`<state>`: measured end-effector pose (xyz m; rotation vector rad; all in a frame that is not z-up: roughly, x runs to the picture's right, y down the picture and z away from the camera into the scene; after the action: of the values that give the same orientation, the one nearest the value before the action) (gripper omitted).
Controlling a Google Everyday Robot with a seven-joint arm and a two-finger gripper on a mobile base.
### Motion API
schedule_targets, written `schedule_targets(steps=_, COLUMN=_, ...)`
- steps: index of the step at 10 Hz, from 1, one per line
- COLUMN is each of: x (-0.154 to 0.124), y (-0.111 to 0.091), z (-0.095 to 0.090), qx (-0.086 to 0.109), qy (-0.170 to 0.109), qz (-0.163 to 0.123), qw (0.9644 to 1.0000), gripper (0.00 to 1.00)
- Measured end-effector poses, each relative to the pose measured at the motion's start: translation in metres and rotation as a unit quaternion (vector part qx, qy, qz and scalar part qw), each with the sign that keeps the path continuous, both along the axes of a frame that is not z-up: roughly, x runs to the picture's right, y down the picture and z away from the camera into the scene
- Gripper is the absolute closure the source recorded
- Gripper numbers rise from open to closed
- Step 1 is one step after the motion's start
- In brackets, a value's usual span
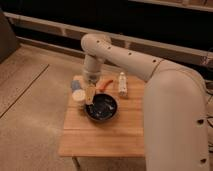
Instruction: Knock the eraser over
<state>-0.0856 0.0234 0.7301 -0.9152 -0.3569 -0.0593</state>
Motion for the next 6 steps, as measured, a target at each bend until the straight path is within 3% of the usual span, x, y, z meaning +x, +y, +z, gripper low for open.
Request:
schedule_targets(steps=1, x=-0.003, y=-0.013, z=0.011, qx=0.027, qy=-0.018, qz=0.037, qw=0.9988, gripper=0.35)
schedule_targets(steps=3, x=-0.008, y=-0.023, z=0.019, qx=0.052, qy=-0.040, qz=0.070, qw=0.9954, gripper=0.35)
schedule_targets(steps=5, x=-0.007, y=-0.019, z=0.027, qx=0.059, qy=-0.056, qz=0.075, qw=0.9939, gripper=0.35)
schedule_targets(steps=6, x=-0.006, y=-0.011, z=0.031, qx=0.054, qy=-0.056, qz=0.063, qw=0.9950, gripper=0.35)
